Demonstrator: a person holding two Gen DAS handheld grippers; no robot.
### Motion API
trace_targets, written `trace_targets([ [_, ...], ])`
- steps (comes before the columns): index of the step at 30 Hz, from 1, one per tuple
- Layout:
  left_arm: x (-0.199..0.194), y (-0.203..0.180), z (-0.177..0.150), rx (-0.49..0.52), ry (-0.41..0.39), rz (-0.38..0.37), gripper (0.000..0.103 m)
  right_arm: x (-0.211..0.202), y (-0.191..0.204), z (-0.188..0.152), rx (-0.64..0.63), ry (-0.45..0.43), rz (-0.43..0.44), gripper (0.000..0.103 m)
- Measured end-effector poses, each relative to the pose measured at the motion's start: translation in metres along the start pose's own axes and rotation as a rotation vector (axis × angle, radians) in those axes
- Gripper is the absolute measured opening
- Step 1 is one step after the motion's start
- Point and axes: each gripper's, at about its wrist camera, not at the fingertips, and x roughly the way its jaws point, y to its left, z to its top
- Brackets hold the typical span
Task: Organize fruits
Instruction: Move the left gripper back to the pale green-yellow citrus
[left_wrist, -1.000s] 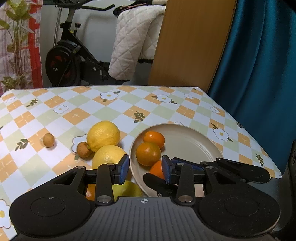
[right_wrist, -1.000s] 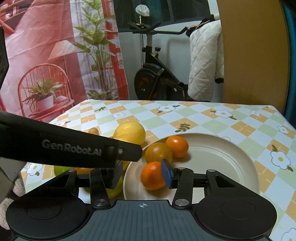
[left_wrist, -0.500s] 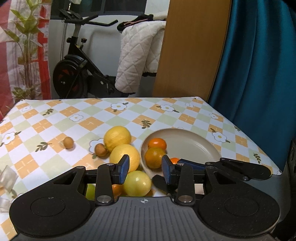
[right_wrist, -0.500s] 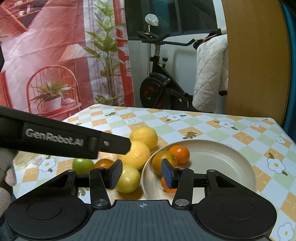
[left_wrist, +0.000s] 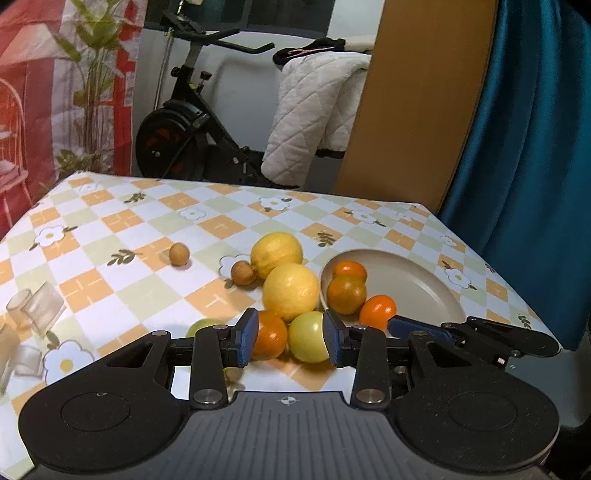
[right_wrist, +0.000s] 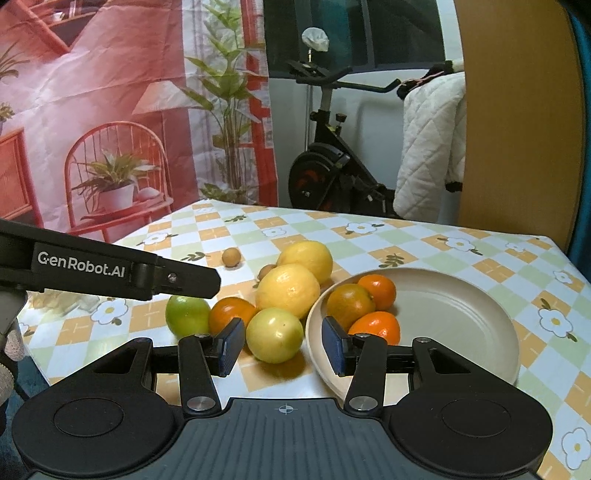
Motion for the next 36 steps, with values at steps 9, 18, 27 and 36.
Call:
trace_targets([
  [9,0.004,0.011,-0.008,-0.031,0.027,0.005,0.040,0.002,0.001,-0.003,-0.010,0.011,-0.004,0.043],
  [18,0.007,0.013,-0.014,-0.041,0.049,0.003,0.040,0.004,0.000,-0.005,-0.016,0.011,-0.007,0.043],
  [27,0.008,0.013,-0.014,-0.041,0.056,0.004,0.040,0.006,-0.001,-0.009,-0.024,0.014,-0.006,0.043],
  [36,0.008,0.017,-0.014,-0.059,0.052,-0.003,0.040,0.012,0.004,-0.009,-0.052,0.023,0.001,0.043],
])
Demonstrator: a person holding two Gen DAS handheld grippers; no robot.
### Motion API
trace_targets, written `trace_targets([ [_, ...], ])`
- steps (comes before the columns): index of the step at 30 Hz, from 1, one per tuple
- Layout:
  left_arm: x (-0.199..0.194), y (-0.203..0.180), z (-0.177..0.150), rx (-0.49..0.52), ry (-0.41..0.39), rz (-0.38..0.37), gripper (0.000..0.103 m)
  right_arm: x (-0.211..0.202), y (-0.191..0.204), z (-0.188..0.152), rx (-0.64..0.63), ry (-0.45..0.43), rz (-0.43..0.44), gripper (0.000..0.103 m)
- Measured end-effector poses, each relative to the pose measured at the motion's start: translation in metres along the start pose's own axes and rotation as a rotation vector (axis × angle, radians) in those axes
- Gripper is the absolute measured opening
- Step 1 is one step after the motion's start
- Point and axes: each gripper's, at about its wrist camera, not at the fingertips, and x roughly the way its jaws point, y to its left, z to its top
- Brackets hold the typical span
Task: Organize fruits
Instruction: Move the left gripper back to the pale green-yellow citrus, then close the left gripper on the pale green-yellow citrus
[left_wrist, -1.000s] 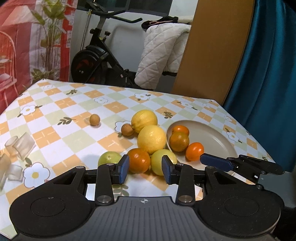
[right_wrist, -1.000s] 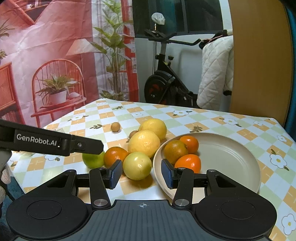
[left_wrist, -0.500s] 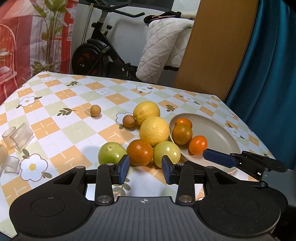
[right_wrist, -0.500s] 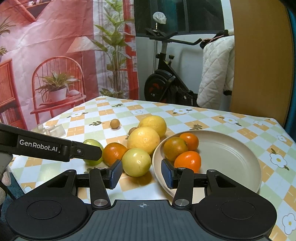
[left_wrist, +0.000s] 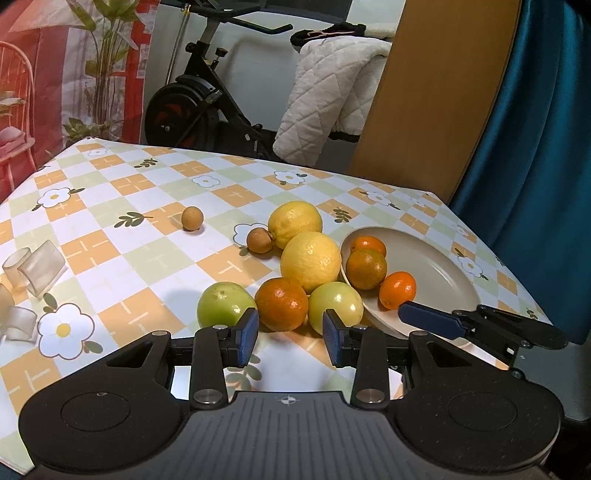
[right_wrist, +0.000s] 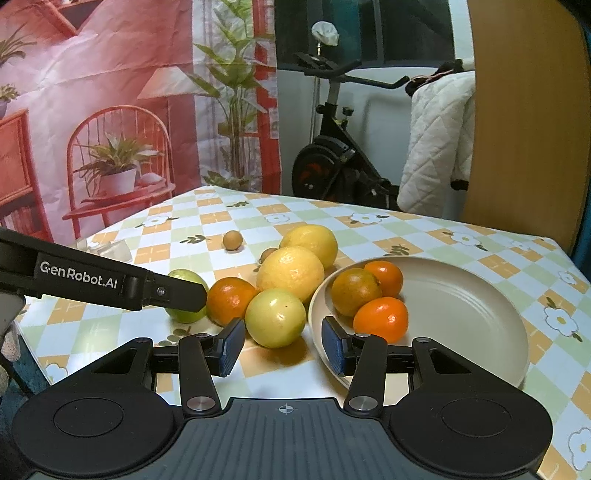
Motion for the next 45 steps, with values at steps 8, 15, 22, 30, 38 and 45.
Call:
trace_targets([
  [8,0.004,0.007,0.007,-0.045,-0.006,-0.028,0.040,0.018,0.015,0.014,-0.158,0.010,0.014,0.044],
  [15,0.009,0.008,0.008,-0.057,-0.003,-0.041,0.040,0.043,0.017,0.023,-0.219,0.055,0.022,0.046],
  [22,0.013,0.008,0.008,-0.058,0.008,-0.049,0.040,0.056,0.016,0.023,-0.228,0.081,0.053,0.047],
  [30,0.018,0.008,0.007,-0.059,0.030,-0.062,0.040,0.052,0.017,0.014,-0.202,0.118,0.082,0.049],
  [38,0.023,0.002,0.003,-0.039,0.060,-0.088,0.040,0.043,0.021,0.004,-0.185,0.124,0.113,0.044],
  [45,0.026,0.005,0.000,-0.062,0.081,-0.111,0.040,0.041,0.023,0.005,-0.187,0.117,0.120,0.044],
])
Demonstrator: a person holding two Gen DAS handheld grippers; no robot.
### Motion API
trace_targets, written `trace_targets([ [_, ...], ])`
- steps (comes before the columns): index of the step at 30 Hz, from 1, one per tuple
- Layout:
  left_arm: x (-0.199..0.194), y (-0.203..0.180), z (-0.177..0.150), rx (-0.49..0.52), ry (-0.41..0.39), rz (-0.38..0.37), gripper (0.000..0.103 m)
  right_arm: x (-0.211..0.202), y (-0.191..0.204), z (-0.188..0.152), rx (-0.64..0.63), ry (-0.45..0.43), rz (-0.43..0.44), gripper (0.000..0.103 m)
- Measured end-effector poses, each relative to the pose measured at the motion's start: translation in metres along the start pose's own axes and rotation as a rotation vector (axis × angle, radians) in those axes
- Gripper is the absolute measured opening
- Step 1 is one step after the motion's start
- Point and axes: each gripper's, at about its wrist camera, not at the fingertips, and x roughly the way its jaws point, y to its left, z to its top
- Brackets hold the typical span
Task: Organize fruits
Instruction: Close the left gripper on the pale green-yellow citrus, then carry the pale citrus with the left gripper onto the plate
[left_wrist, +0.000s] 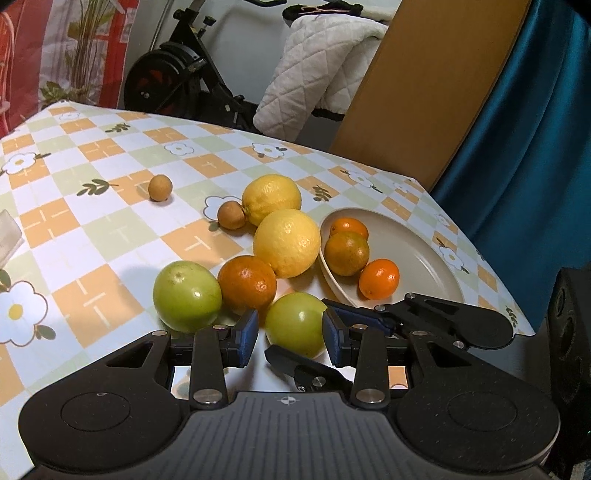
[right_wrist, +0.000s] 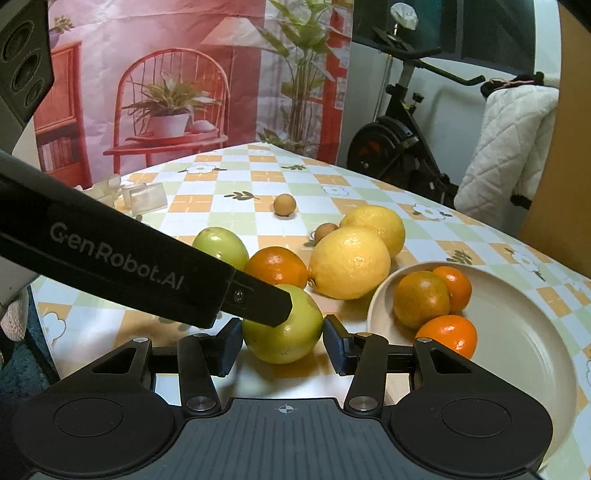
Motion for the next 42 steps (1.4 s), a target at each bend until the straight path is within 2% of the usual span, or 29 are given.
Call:
trace_targets([
  [14,0.009,-0.007,-0.006,0.014,0.034,-0.053,0.040,-0.005,-0.002,-0.010,0.069,-0.001,-0.022,0.043],
  [20,0.003,-0.014,-0.005,0.023,0.008,-0.072,0.040,-0.015,-0.005,-0.009,0.086,-0.028,-0.035,0.043],
  [32,0.004,-0.058,0.014,0.145,-0.033,-0.087,0.040,-0.044,-0.033,-0.006,0.167,-0.114,-0.101,0.043],
  [42,0.035,-0.084,0.019,0.211,0.019,-0.096,0.041,-0.047,-0.062,-0.020,0.262,-0.094,-0.161,0.043],
])
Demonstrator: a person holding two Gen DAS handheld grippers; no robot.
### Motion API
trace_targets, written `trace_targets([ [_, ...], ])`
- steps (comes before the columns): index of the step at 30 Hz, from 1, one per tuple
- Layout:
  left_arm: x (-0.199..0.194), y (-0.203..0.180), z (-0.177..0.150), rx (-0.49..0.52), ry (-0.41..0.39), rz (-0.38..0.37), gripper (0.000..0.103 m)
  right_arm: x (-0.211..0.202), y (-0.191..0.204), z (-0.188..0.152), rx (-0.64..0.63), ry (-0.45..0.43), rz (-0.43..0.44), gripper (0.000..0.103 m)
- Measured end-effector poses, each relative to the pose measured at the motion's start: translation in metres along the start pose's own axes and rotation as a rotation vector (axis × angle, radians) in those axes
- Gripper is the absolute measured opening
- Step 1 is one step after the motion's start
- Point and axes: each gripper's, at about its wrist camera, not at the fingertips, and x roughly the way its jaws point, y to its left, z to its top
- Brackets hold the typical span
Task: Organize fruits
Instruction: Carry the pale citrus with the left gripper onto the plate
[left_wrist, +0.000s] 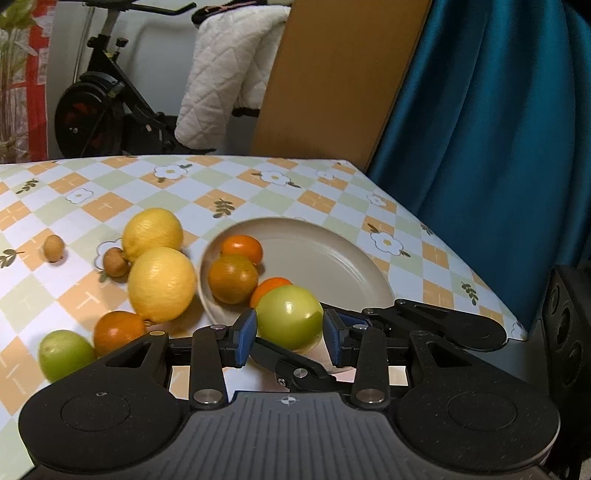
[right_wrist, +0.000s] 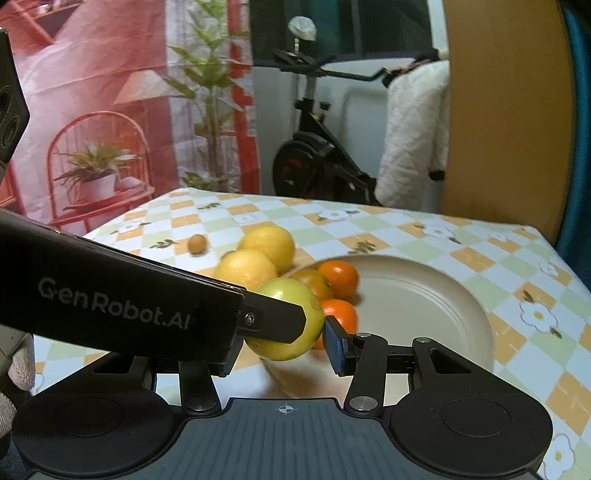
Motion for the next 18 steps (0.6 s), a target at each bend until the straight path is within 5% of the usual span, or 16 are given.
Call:
trace_targets([
  [18,0.022,0.008,-0.001,0.005,0.057,0.050,0.045,0.021,-0.009,-0.008,0.065,0.024,0.029,0.043],
])
